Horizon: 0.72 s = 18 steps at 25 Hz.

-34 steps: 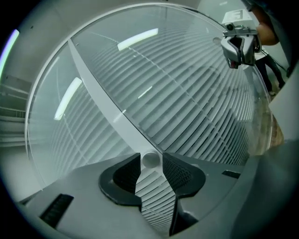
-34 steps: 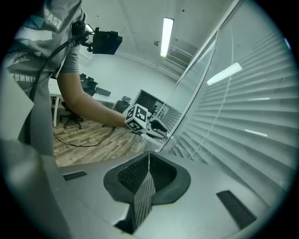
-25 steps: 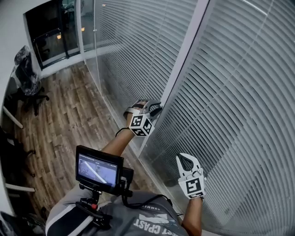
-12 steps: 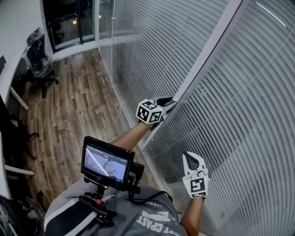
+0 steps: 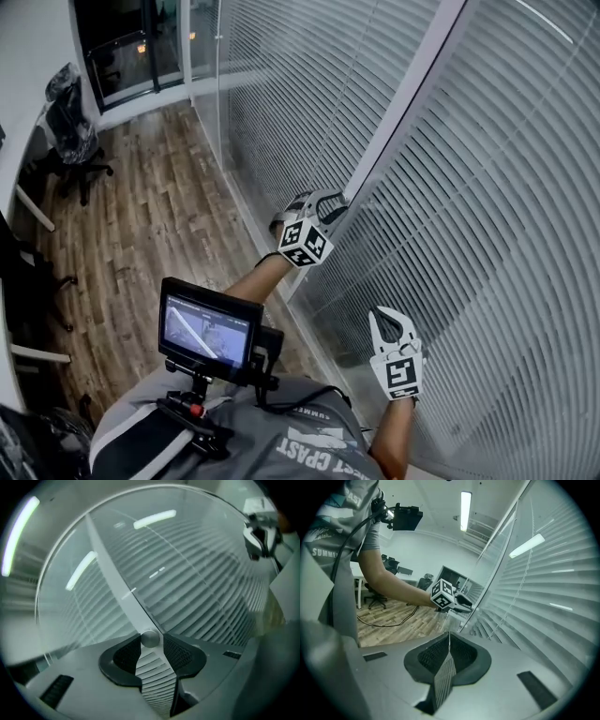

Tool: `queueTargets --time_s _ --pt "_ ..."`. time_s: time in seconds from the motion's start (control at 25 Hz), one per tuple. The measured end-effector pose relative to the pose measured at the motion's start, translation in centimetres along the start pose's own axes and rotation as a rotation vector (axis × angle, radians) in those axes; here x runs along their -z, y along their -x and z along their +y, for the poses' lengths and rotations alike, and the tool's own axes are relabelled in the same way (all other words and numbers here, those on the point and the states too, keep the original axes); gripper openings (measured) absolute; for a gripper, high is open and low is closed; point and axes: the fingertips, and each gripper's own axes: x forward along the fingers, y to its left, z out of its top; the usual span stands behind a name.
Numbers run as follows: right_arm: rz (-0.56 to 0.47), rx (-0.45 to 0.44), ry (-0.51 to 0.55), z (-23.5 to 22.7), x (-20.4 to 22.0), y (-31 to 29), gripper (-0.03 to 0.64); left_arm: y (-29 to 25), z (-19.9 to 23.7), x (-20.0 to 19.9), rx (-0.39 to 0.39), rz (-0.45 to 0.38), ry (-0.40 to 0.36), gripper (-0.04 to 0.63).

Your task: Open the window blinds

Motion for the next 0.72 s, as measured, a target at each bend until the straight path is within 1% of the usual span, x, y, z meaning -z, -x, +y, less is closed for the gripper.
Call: queueTargets --time_s 0.04,0.08,0.24,0.32,0.36,0.4,0.44,0.48,0.52,0.56,0.6,0.72 --pt "-0.002 -0.002 -0.002 -0.1 -0.1 -0.1 0.005 -0.2 0.0 0.0 -0.007 0.020 -0.083 0.141" --pt "-0.003 -0.006 -0.002 -0.2 -0.2 -0.3 0.005 -0.4 0.2 0.1 -0.012 0.034 -0.142 0.139" --pt "0.000 -0.020 0.006 -0.1 -0.4 -1.0 0.006 -1.0 0.6 0.1 -0.032 0.077 -0.329 0.130" --pt "-0.006 -0.023 -0.001 0.0 -0.4 -1.1 0.005 -1.2 0.4 0.0 -0.036 0.084 -0.390 0.130" --pt "-0.005 -0.024 -0.001 0.1 -0.3 -1.0 0.006 -1.2 0.3 -0.1 -0.034 0.086 -0.407 0.130" --pt "-0.001 -0.025 0.001 0.1 -0.1 -1.0 0.005 -1.3 0.2 -0.1 -0.027 0.084 -0.405 0.130" --pt "0.003 -0.026 0.003 0.1 0.1 -1.0 0.006 -1.3 0.1 0.0 -0.017 0.079 -0.376 0.130" --pt "0.005 -0.025 0.003 0.1 0.2 -1.1 0.005 -1.3 0.1 0.1 -0.002 0.070 -0.318 0.129" --pt "0.006 -0.025 0.002 0.2 0.3 -1.1 0.005 -1.3 0.2 0.1 0.017 0.058 -0.232 0.127" --pt "0.004 -0.025 -0.001 0.3 0.2 -1.1 0.006 -1.2 0.2 0.2 0.039 0.042 -0.120 0.127" --pt "0.002 -0.025 -0.006 0.3 0.2 -1.1 0.006 -1.1 0.3 0.2 0.064 0.021 0.015 0.126" --pt "0.004 -0.028 -0.008 0.4 0.5 -1.1 0.005 -1.0 0.6 0.0 0.138 -0.072 0.461 0.126"
